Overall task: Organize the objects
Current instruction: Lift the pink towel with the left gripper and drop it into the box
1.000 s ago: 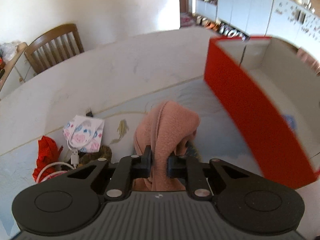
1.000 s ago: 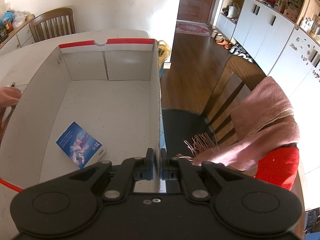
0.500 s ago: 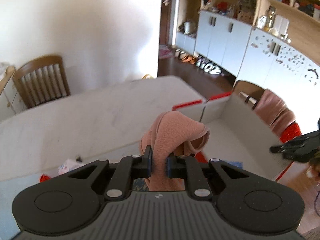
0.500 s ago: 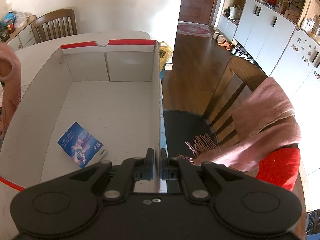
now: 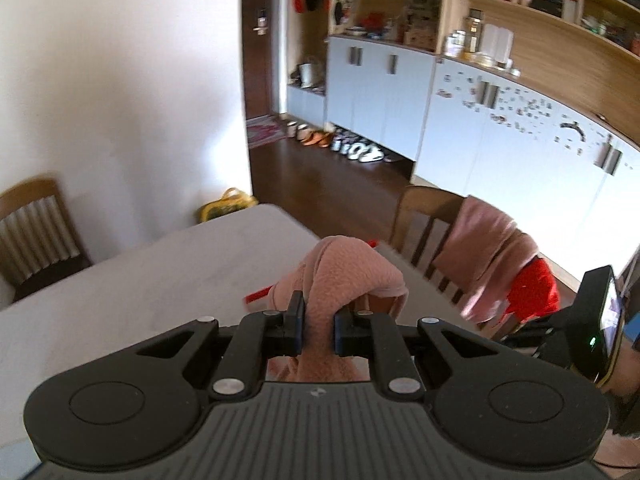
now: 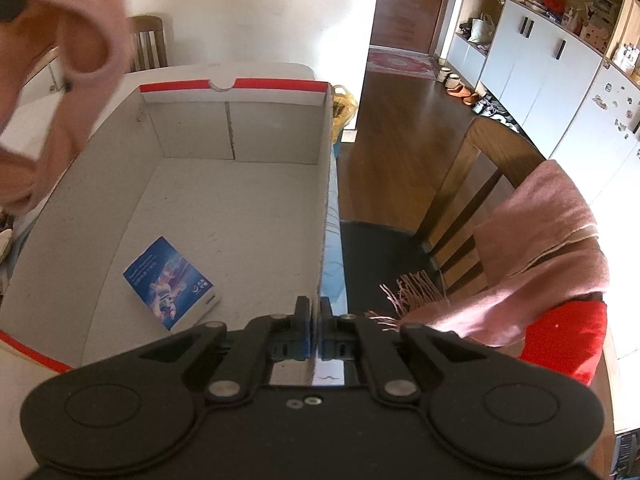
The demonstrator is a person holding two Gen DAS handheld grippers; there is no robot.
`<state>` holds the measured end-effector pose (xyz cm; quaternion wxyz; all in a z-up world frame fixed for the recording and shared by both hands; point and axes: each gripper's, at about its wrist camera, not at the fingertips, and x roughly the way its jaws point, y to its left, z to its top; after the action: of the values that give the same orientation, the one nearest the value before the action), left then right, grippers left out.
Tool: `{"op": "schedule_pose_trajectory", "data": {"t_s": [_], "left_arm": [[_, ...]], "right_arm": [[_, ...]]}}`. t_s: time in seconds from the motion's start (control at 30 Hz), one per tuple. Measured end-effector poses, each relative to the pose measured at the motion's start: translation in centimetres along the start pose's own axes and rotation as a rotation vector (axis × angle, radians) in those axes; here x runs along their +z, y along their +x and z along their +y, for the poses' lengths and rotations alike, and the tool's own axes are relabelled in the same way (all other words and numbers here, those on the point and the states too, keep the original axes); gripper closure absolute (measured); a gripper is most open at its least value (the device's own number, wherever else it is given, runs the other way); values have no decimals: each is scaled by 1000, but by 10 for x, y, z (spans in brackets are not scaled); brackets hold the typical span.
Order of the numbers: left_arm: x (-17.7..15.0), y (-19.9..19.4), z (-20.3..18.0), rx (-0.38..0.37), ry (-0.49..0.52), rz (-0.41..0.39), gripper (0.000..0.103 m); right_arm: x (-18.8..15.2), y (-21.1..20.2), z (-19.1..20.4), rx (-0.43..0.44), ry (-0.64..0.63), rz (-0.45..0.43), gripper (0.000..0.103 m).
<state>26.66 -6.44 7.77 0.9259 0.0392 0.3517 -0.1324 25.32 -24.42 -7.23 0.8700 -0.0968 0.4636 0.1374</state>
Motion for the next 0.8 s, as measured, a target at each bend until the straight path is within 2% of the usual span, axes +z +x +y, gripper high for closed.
{"op": "schedule_pose_trajectory", "data": {"t_s": [0.2, 0.37, 0.53, 0.8], "left_arm": [[21, 21, -33, -46, 62, -8, 90], [24, 54, -46, -63, 83, 20, 90], [11, 94, -51, -59, 99, 100, 90], [-18, 157, -52, 3, 157, 245, 90]], "right_arm": [[-2, 0, 1, 9, 0, 0, 100], [-2, 0, 2, 11, 1, 0, 100], [-2, -1, 2, 16, 4, 0, 100], [-3, -1, 1, 22, 14, 1, 99]]}}
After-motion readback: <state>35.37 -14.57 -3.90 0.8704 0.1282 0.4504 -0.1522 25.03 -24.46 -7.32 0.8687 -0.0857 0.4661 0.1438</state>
